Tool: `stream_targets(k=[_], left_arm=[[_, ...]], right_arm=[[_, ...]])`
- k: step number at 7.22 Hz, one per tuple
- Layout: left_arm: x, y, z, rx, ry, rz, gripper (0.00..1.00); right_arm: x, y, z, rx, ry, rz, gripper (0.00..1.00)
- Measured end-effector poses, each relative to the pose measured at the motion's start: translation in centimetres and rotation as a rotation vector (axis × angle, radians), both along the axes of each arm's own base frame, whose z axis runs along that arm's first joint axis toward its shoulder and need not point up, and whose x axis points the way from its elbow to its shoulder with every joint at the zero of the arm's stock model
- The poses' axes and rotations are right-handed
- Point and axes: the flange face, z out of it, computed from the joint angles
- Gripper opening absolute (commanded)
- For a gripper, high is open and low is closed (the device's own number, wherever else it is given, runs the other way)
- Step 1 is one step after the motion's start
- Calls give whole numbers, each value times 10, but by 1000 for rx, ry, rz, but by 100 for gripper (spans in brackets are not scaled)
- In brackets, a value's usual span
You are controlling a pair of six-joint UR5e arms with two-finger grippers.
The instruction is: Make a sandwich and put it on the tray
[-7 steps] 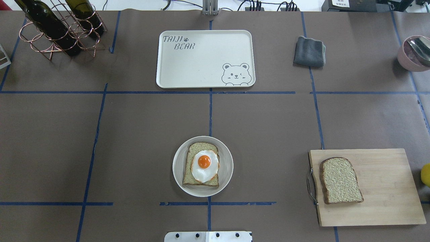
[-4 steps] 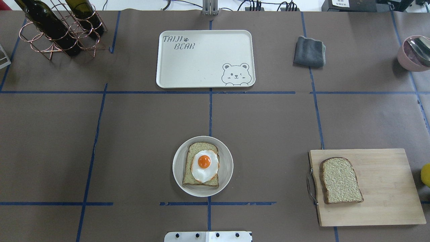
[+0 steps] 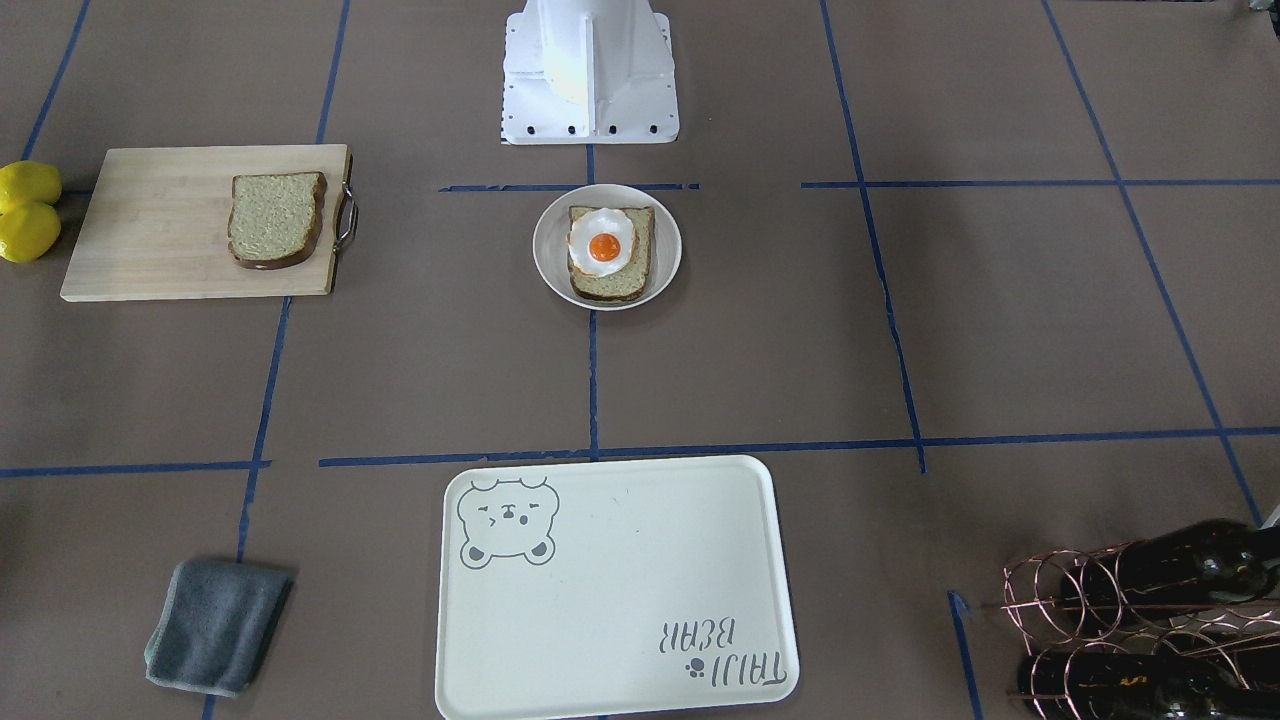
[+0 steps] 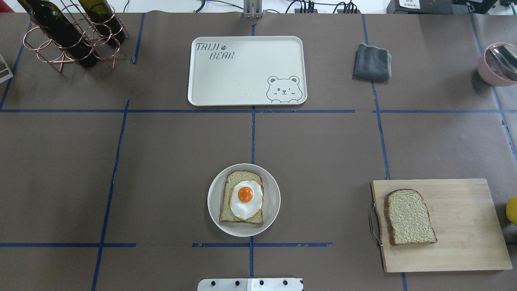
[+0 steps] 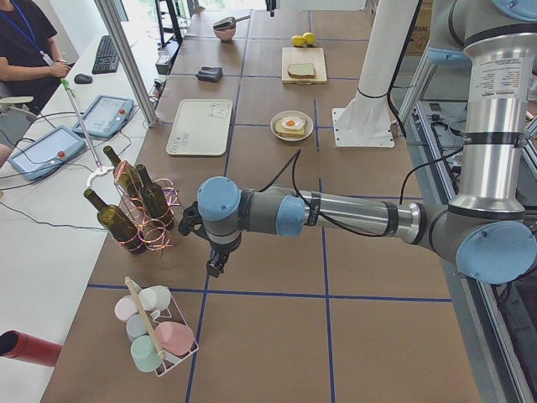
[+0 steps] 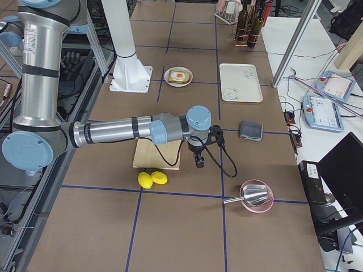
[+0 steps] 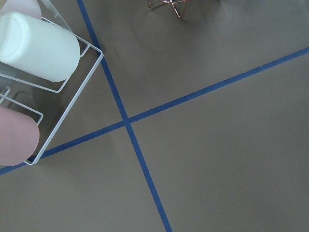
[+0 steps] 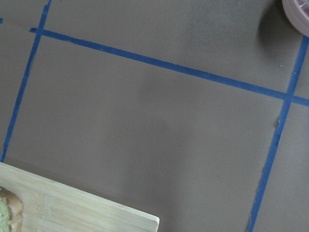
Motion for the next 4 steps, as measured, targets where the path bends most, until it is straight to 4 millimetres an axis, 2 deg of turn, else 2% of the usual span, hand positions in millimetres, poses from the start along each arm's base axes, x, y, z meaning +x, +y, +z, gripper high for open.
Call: stream_targets(k=[1,3,4], left_arm=[[0,0,-2,3,3,1,100],[1,-1,-7,22,3,2,100],[2,-3,-10,49,3,3,100]], right_arm=[[-17,4,-12,-41,-10,14,96],[-76,18,-44,-99,-37,42,93],[-103,30,-49,-101,-43,59,93]])
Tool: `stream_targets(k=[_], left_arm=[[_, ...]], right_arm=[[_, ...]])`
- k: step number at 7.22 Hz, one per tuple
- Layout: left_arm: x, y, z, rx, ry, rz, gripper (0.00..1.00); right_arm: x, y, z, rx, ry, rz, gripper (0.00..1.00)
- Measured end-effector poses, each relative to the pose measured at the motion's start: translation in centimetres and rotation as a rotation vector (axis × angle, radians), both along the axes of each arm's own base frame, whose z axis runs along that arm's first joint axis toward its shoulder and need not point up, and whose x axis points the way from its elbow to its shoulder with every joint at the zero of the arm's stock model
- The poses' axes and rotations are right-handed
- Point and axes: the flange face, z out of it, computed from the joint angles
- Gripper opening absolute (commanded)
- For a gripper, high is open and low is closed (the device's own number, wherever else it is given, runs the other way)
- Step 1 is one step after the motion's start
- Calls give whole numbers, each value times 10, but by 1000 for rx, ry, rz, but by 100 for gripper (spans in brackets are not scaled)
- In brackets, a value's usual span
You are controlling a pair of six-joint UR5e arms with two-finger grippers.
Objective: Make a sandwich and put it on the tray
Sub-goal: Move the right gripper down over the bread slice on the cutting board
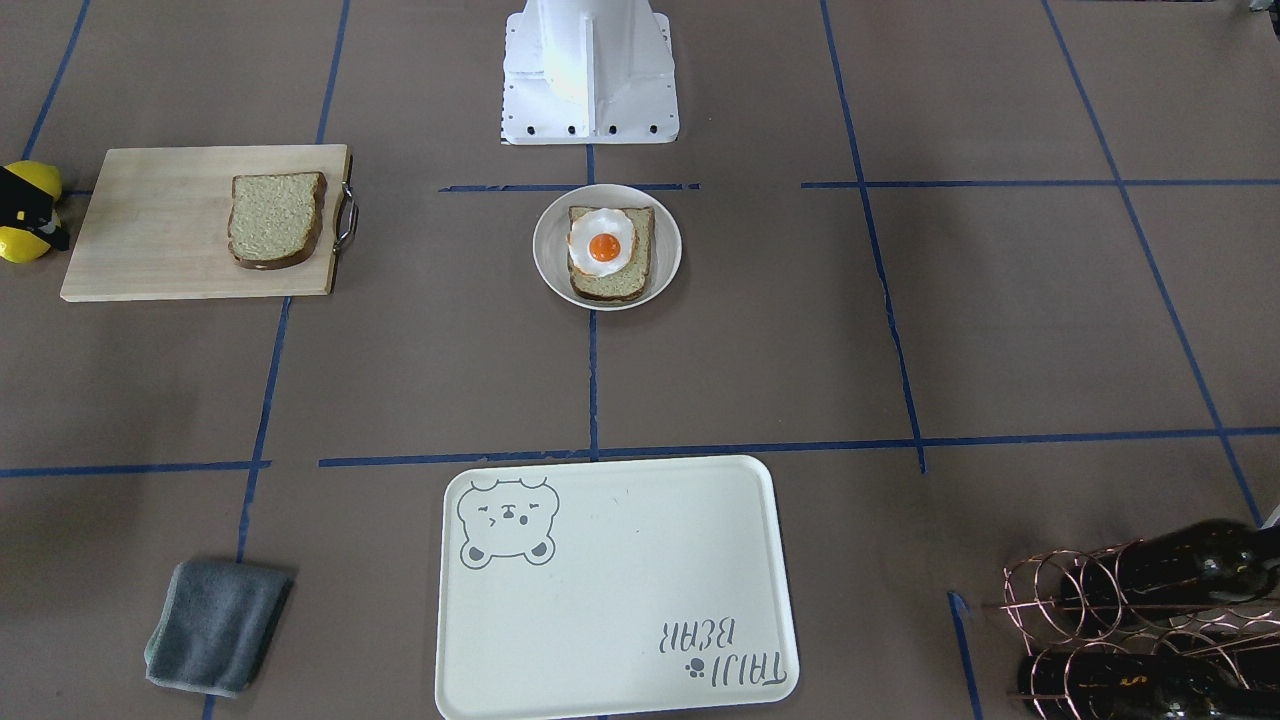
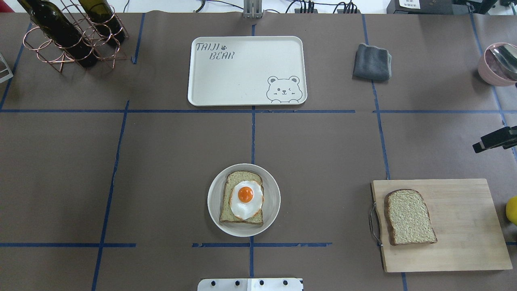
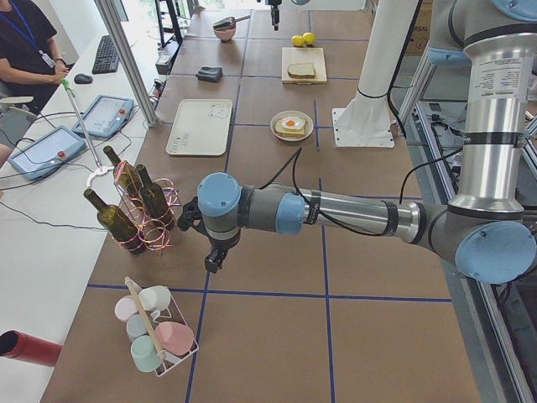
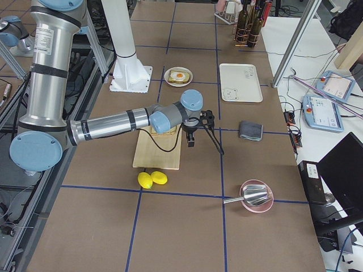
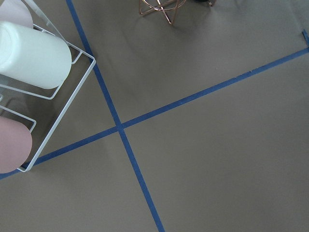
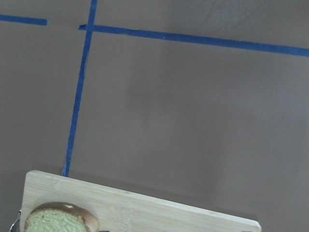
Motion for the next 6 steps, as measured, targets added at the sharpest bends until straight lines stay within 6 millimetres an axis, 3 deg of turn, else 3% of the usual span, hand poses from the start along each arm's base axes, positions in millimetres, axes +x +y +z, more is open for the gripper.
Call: stream_targets(k=[4,6], left_arm=[[14,-5,-8,17,6,-8,100],[16,-6,-9,19,7,-10,100]], right_arm=[[-101,47,-15,-128,-10,104,92],[-136,72,-12,-152,13,86,89]])
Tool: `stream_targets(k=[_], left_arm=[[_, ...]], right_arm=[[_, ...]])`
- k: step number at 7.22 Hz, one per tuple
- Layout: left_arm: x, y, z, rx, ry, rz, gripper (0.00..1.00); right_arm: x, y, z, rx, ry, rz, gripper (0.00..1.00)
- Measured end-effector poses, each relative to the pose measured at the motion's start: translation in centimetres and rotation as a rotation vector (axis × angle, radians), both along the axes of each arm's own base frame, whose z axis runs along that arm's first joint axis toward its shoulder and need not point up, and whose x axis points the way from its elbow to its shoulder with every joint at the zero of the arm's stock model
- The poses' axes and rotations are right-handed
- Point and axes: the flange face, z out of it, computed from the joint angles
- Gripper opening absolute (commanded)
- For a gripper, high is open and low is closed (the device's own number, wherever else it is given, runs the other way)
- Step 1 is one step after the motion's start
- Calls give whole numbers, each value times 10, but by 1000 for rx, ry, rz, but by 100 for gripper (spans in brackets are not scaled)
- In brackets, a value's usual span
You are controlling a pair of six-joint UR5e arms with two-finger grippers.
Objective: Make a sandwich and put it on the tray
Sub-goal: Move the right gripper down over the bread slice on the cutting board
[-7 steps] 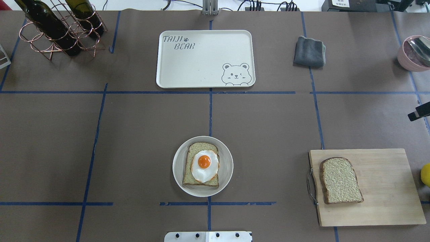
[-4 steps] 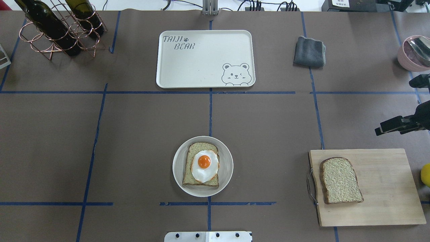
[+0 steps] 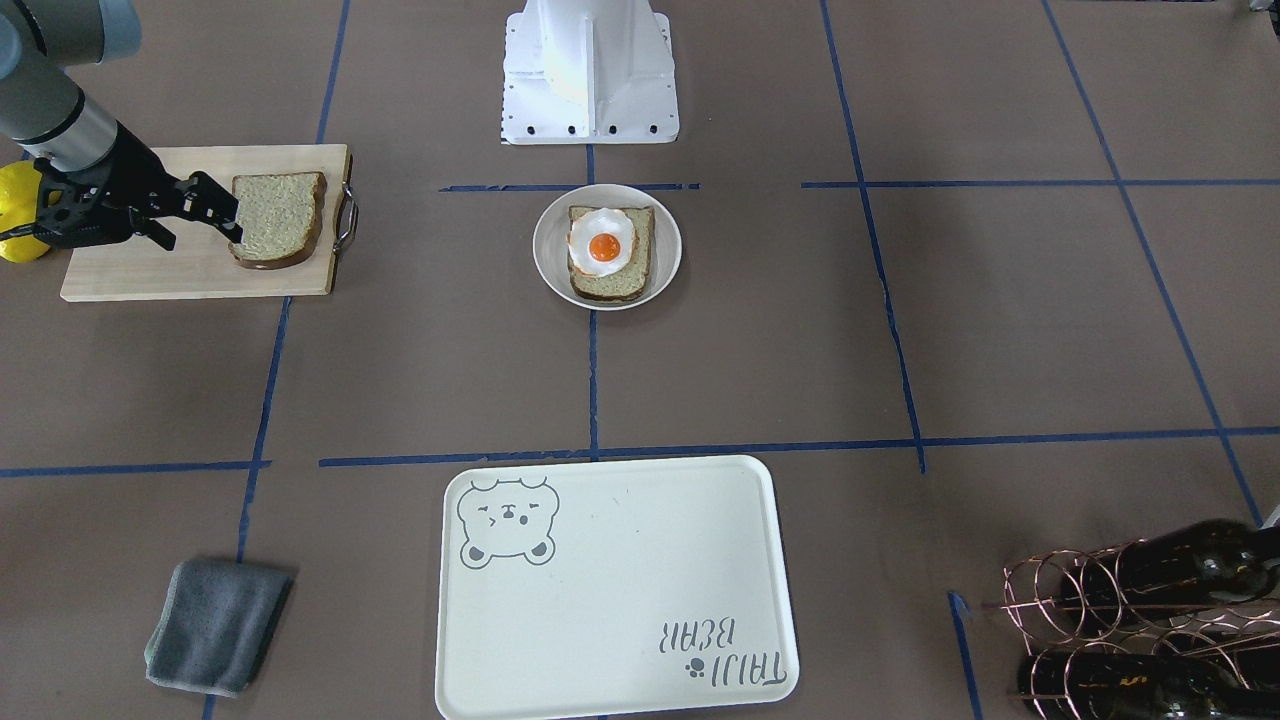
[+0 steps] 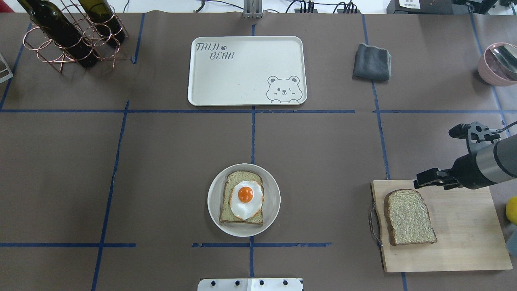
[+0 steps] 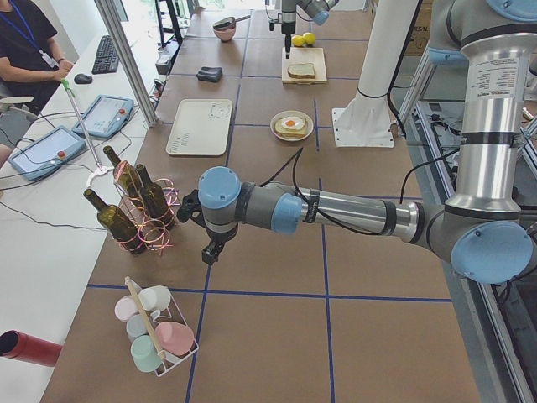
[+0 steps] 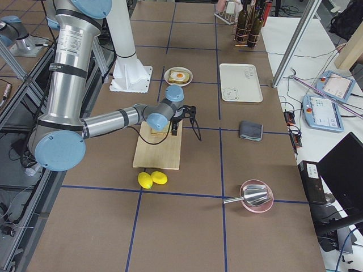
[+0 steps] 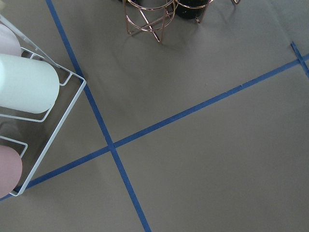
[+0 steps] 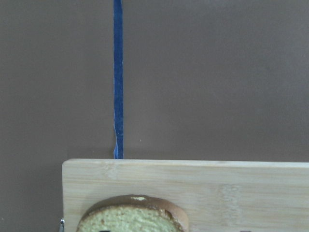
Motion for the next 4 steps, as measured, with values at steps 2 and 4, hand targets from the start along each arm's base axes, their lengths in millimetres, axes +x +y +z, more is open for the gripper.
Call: stream_targets(k=[2,4], left_arm=[[0,0,0,1,0,-1,100],[0,0,-1,4,0,0,100]], right_arm=[[-15,17,6,-31,13,-20,85],[-25,29,9,-48,10,-23,75]])
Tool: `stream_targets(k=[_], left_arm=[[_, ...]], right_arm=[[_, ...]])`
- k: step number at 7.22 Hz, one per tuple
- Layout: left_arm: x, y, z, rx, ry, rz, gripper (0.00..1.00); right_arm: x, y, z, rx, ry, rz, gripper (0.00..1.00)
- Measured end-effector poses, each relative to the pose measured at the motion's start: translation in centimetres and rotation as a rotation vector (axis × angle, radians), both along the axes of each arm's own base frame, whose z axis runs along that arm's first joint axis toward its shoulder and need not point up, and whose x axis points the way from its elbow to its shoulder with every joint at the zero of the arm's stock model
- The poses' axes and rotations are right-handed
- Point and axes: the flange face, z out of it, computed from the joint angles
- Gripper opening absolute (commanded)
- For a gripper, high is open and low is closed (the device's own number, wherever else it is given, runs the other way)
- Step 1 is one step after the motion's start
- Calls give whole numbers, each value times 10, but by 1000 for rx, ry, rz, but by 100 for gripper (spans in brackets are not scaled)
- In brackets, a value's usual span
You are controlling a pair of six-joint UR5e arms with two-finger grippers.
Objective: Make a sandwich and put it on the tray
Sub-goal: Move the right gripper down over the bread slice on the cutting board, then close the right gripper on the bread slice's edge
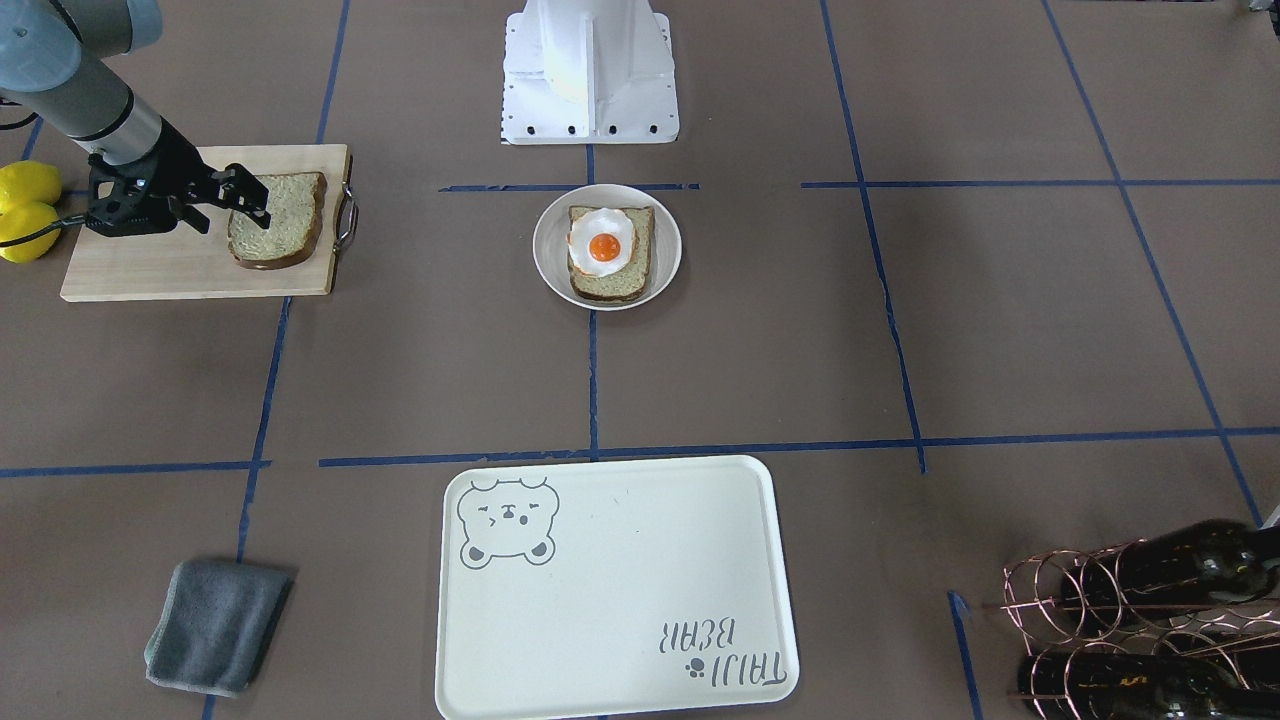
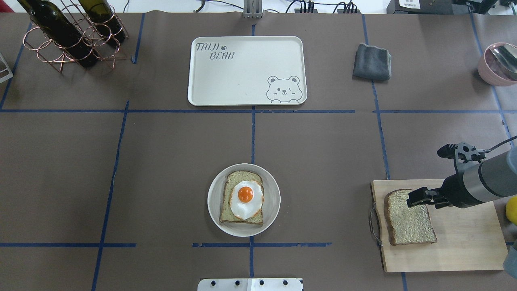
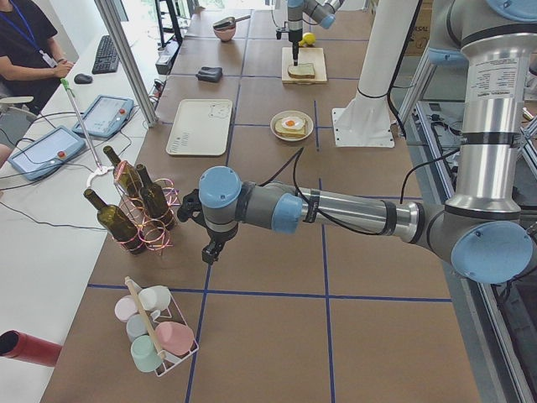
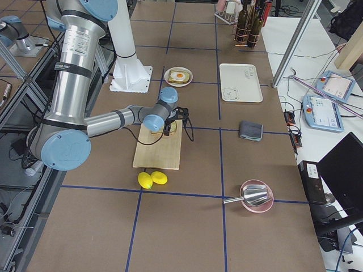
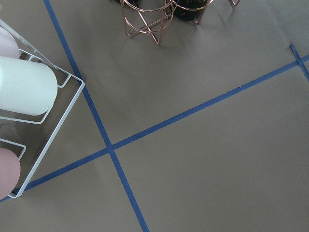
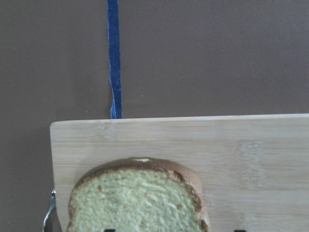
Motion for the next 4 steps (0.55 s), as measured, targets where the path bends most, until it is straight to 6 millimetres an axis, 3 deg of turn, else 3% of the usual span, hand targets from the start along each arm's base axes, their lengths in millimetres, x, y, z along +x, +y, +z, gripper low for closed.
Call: stream_targets(k=[3,4], left_arm=[[0,0,-2,4,0,0,100],[0,0,-3,6,0,0,100]], right_arm=[[1,10,14,-21,22,-14,43],[2,11,17,-25,26,-16,42]])
